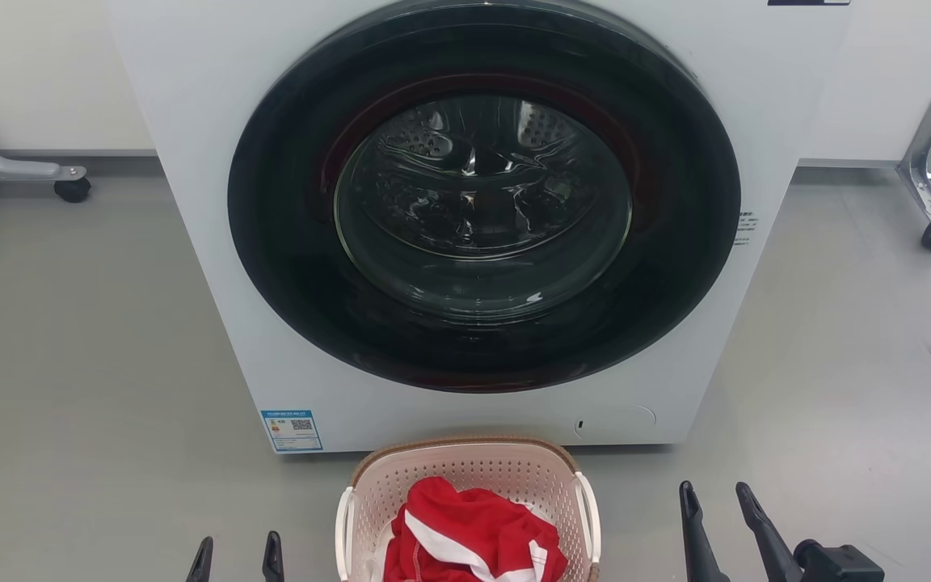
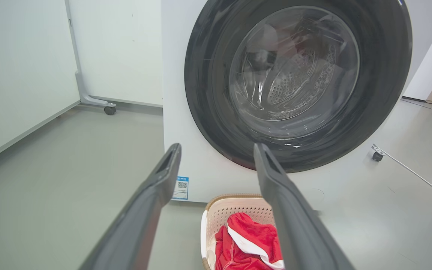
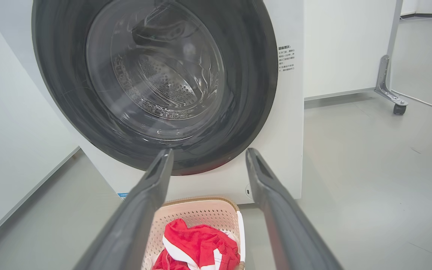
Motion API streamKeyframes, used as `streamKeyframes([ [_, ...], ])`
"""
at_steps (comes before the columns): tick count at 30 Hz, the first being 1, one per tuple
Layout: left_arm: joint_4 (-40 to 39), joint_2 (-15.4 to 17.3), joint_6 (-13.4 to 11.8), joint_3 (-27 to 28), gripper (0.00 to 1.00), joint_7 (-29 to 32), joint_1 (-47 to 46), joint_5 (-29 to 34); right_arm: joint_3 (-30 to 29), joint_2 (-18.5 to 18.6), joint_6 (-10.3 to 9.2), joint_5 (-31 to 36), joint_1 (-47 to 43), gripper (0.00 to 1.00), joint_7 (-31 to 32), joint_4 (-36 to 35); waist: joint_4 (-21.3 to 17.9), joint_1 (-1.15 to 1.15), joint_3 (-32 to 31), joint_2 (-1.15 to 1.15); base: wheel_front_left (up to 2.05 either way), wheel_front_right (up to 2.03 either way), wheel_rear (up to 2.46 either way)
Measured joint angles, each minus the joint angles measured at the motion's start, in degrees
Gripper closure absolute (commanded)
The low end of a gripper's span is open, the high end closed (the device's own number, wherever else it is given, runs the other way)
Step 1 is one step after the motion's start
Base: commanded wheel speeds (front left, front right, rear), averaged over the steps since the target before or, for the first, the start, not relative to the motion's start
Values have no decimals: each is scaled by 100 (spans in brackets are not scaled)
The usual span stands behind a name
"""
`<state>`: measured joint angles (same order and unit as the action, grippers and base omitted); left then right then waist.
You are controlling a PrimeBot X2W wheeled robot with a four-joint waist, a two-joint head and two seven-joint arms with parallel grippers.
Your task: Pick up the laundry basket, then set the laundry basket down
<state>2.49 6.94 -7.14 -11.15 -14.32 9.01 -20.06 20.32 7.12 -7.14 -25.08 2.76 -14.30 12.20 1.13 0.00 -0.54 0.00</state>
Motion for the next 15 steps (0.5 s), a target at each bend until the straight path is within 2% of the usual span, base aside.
streamKeyframes([
  [6,-3,-3,0,-5,0,0,0,43,-81,-46,0,43,-3,0,0,-42,-7,0,11,0,0,0,0],
  [7,-3,-3,0,-9,100,0,-1,45,-90,-49,0,46,-4,100,0,-47,-8,0,12,0,0,0,0],
  [15,346,-24,15,-40,100,26,91,-40,-94,-86,10,-27,-228,100,62,293,-12,0,16,0,0,0,0],
])
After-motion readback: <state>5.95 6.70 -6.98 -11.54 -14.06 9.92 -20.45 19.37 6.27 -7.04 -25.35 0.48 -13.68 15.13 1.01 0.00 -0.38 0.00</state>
